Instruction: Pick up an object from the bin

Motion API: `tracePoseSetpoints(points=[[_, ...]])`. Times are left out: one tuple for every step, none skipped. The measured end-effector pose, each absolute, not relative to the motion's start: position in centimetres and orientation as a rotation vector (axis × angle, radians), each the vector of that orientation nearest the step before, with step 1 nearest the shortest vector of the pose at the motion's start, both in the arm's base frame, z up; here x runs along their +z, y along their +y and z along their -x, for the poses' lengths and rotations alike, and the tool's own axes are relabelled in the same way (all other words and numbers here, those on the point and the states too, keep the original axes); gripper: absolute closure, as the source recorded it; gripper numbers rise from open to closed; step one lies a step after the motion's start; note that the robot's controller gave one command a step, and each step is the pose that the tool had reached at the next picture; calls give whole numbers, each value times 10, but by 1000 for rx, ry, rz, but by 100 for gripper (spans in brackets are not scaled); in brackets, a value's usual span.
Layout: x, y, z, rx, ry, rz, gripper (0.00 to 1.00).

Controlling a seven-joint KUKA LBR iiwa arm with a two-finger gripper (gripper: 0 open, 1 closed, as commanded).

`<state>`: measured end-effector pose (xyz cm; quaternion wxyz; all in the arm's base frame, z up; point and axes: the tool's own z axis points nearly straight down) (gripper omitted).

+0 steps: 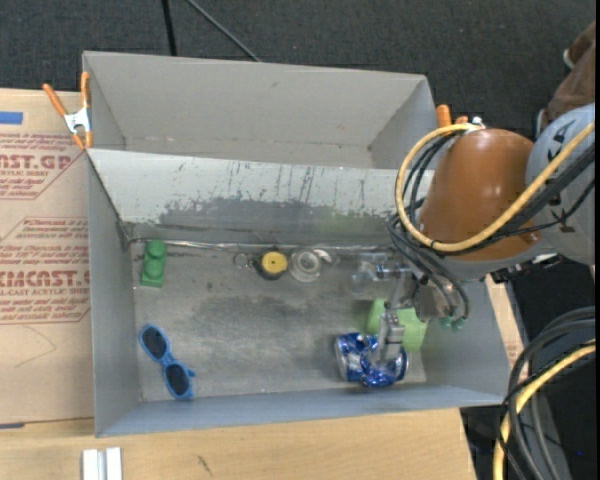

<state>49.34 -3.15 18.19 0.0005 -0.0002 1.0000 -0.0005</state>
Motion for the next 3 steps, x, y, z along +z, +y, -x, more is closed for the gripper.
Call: tracePoseSetpoints(points=[[68,-61,-509,2,3093,578,0],[72,-61,-511,0,3093,576,100],[73,-5,-514,-4,3108,436,100]])
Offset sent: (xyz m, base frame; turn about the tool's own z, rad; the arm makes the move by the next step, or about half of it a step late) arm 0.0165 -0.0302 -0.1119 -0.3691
